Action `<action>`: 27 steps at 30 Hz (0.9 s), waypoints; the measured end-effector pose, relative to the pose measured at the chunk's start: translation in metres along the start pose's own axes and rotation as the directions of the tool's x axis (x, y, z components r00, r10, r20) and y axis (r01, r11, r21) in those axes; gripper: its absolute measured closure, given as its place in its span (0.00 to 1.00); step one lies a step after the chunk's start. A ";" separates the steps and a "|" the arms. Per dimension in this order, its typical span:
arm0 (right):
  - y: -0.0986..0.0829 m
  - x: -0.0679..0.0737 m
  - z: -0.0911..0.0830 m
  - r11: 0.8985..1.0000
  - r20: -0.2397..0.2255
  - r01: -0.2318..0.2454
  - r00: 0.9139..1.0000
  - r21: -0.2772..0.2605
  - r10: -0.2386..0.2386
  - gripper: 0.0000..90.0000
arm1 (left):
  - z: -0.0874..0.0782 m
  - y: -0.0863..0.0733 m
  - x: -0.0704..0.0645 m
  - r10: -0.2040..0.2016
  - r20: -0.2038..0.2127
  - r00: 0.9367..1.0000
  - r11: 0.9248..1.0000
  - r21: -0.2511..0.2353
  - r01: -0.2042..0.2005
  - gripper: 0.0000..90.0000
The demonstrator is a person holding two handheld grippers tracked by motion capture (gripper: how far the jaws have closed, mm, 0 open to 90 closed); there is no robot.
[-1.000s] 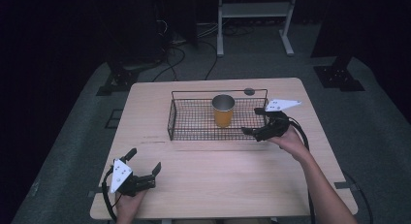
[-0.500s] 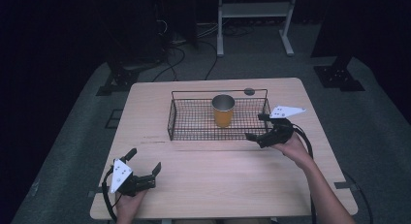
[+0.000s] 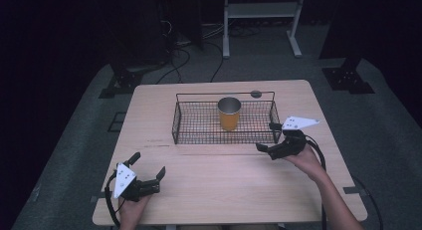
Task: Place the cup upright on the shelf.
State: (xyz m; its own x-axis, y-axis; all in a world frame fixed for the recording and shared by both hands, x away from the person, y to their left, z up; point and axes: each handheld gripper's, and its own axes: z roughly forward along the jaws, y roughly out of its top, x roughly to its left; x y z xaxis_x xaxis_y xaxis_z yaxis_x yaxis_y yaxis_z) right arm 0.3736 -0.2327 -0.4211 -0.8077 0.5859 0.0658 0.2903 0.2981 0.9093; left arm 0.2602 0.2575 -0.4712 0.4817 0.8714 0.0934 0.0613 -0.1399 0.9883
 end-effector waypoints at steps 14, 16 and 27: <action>-0.016 0.012 -0.013 1.000 0.001 -0.007 1.000 -0.018 0.007 0.01 | 0.000 0.000 0.000 0.000 -0.001 1.000 1.000 -0.001 0.000 0.00; -0.018 0.014 -0.014 1.000 -0.003 -0.006 1.000 -0.019 0.006 0.01 | 0.000 0.000 0.000 0.000 -0.001 1.000 1.000 0.000 0.000 0.00; -0.056 0.045 -0.038 0.992 0.018 -0.050 0.998 -0.117 0.053 0.01 | 0.001 0.000 0.000 -0.002 -0.004 1.000 1.000 0.004 0.002 0.00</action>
